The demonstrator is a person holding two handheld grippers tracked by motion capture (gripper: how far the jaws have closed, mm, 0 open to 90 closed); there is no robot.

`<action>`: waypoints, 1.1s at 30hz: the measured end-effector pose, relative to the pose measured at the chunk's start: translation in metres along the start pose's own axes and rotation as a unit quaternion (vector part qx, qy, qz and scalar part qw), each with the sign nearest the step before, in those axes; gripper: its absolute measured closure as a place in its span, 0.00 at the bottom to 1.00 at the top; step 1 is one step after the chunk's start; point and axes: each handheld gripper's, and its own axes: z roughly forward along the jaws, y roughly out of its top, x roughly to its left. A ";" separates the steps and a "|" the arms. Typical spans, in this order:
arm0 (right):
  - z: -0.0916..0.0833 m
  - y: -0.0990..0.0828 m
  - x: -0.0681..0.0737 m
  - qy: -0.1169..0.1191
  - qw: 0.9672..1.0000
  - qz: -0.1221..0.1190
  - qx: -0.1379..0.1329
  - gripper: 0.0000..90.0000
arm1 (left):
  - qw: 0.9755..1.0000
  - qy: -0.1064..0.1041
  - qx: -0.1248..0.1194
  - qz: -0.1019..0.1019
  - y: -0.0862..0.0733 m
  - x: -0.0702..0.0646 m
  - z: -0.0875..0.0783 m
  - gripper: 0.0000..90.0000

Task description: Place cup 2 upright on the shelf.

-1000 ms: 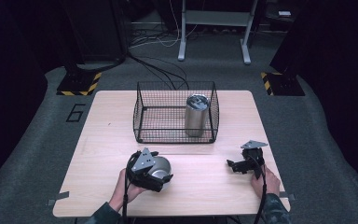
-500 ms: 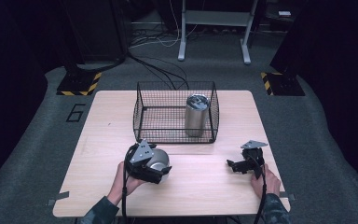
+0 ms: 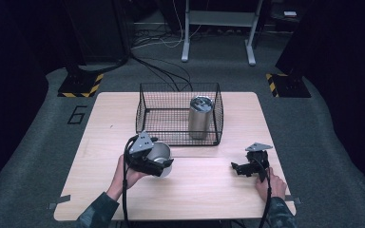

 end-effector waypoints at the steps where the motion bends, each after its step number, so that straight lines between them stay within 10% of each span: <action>1: 0.000 0.000 0.000 0.000 1.000 0.000 0.000 0.00 | 1.000 0.000 0.000 0.000 0.000 0.000 0.000 0.07; 33: 0.000 0.000 0.001 -0.002 1.000 0.004 -0.003 0.00 | 1.000 0.000 -0.025 0.004 0.064 0.029 0.001 0.07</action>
